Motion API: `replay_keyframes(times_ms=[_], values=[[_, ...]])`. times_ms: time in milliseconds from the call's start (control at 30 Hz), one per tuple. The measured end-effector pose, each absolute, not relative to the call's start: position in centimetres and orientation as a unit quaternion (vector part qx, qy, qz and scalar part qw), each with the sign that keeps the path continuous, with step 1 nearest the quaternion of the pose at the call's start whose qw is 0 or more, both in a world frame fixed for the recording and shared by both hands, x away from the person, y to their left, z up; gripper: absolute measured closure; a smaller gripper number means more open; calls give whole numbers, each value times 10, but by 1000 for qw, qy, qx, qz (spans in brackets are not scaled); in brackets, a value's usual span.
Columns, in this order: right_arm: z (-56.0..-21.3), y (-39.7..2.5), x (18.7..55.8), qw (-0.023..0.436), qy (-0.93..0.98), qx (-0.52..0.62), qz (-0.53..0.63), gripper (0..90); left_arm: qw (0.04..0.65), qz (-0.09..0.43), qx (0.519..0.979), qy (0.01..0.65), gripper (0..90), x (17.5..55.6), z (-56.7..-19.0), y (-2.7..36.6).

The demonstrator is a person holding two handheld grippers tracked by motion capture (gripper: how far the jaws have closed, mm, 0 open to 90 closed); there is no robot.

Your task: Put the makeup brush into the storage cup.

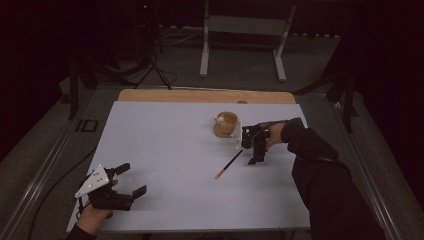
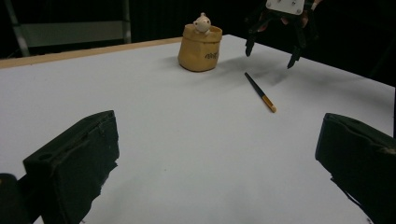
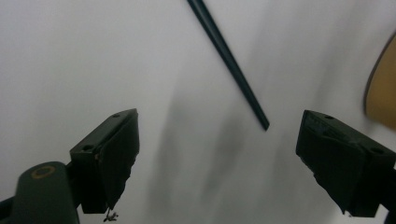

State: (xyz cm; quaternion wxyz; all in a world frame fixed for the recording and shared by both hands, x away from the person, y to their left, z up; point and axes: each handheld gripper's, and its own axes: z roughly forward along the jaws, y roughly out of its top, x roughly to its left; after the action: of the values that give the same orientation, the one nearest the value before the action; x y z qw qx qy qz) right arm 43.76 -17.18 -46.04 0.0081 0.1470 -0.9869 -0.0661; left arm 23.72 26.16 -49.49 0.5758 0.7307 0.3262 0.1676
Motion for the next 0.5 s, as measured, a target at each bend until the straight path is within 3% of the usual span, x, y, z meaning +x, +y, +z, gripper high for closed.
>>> replay_keyframes(times_ms=[200,367,500], values=[[-462,-160,439,31,-982,163,-93,137,573,170,731,328,7,236,-495,262],[-459,-149,435,2,-971,212,-108,139,572,166,732,330,7,235,-496,262],[-461,-141,432,12,-969,223,-104,139,573,166,731,332,7,235,-497,264]])
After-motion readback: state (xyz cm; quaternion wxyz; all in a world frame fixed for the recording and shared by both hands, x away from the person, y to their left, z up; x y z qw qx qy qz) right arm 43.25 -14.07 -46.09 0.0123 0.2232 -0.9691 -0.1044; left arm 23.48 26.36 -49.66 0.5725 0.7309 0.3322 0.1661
